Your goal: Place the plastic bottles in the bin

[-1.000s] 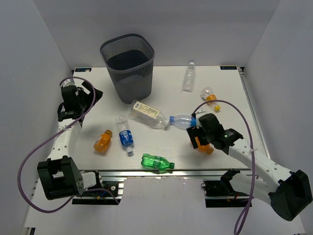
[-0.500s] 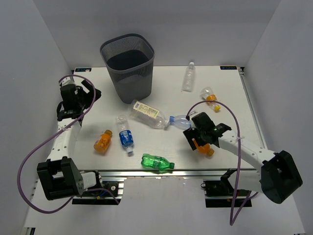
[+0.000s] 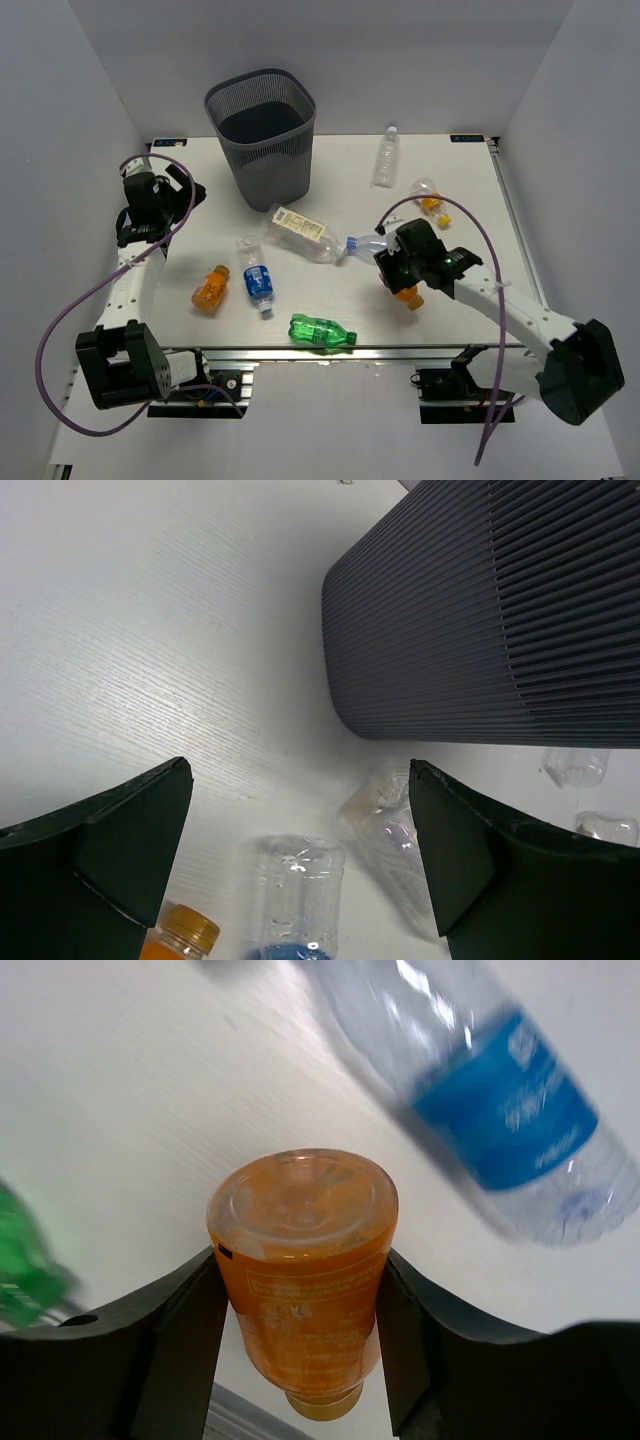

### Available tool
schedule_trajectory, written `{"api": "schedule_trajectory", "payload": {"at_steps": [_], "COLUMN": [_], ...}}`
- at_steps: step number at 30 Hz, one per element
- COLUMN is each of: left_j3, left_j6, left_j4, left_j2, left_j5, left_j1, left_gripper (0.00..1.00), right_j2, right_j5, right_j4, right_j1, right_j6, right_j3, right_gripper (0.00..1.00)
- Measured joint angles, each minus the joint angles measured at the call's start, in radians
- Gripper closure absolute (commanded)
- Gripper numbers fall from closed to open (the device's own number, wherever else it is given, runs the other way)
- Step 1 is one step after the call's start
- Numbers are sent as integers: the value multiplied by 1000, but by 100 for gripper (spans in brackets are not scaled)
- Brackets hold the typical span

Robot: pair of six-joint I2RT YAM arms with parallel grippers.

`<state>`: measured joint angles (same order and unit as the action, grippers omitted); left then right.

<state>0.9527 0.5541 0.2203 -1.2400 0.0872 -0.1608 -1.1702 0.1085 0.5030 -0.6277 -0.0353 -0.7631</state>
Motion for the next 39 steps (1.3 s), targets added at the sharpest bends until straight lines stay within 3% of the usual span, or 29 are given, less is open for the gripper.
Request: {"api": "schedule_trajectory", "payload": {"at_steps": [4, 8, 11, 14, 17, 22, 25, 28, 30, 32, 39], "left_j3": [-6, -40, -68, -106, -159, -186, -186, -186, -186, -186, -186], "left_j6": [13, 46, 80, 111, 139, 163, 166, 166, 168, 169, 170], "left_j4": [12, 3, 5, 0, -10, 29, 49, 72, 86, 100, 154], "left_j2": [13, 47, 56, 58, 63, 89, 118, 137, 140, 140, 130], "left_j5": [3, 21, 34, 59, 98, 101, 79, 53, 31, 6, -40], "left_j1": [0, 0, 0, 0, 2, 32, 69, 110, 143, 179, 252], "left_gripper": [2, 2, 2, 2, 2, 2, 2, 2, 2, 2, 2], "right_j2": [86, 32, -82, -203, -330, -565, -749, -947, -1049, -1107, -1107], "right_j5": [-144, -250, -262, -239, -225, -213, -206, -198, -194, -198, -208], "right_j4": [-90, -178, -300, -498, -679, -1060, -1205, -1250, -1246, -1235, -1129], "right_j1": [0, -1, -2, -1, -1, -1, -2, -5, -7, -8, -10], "right_j6": [-23, -30, -14, 22, 52, 78, 92, 105, 111, 110, 86], "right_j3": [-58, -220, -410, -566, -704, -840, -972, -1183, -1304, -1375, -1401], "right_gripper": [76, 76, 71, 82, 73, 69, 65, 48, 27, 14, 11]}}
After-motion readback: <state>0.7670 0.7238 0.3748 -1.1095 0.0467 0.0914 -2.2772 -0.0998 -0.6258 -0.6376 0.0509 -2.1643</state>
